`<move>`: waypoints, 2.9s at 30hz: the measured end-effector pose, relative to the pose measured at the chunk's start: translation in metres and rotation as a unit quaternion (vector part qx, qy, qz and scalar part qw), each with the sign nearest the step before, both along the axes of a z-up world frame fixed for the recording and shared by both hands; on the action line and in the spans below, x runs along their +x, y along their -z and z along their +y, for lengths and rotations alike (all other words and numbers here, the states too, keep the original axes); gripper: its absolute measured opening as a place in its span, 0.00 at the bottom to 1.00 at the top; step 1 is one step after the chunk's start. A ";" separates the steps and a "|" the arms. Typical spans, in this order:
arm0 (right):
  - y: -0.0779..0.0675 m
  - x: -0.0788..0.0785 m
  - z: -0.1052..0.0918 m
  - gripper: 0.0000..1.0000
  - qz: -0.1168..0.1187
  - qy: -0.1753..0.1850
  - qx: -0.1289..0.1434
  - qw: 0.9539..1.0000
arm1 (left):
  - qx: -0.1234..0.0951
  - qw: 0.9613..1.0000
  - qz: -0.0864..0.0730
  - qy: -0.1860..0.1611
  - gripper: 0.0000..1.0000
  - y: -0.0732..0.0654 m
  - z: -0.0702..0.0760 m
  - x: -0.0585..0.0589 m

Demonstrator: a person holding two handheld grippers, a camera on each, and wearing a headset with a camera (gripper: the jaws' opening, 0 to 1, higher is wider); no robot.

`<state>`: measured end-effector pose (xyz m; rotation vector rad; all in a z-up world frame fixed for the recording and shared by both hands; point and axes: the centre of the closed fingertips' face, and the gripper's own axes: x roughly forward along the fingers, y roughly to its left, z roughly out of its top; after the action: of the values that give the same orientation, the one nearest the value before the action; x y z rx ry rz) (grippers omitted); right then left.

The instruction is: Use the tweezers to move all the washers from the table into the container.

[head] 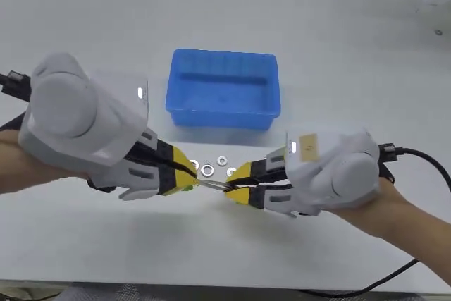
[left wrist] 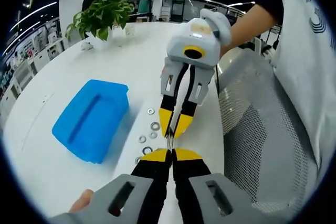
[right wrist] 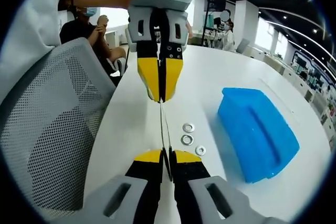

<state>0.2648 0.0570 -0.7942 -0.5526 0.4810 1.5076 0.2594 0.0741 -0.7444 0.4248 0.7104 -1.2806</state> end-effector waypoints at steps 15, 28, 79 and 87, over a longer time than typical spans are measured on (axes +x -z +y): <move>-0.003 0.000 -0.006 0.06 0.012 0.013 0.042 0.999 | 0.003 1.000 0.019 -0.011 0.15 0.004 -0.006 0.004; -0.012 0.000 -0.003 0.06 0.030 0.027 0.073 0.996 | -0.041 0.999 -0.001 -0.019 0.08 -0.013 -0.013 0.009; -0.019 -0.014 -0.001 0.07 0.020 -0.026 0.050 0.998 | -0.105 0.993 -0.054 0.016 0.07 -0.023 -0.056 -0.006; -0.019 -0.014 -0.001 0.07 0.026 -0.028 0.055 0.998 | -0.107 0.992 -0.062 0.020 0.07 -0.024 -0.052 -0.005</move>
<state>0.2511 0.0562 -0.7755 -0.4458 0.4230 1.5942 0.2546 0.0217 -0.7201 0.3401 0.4561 -1.3411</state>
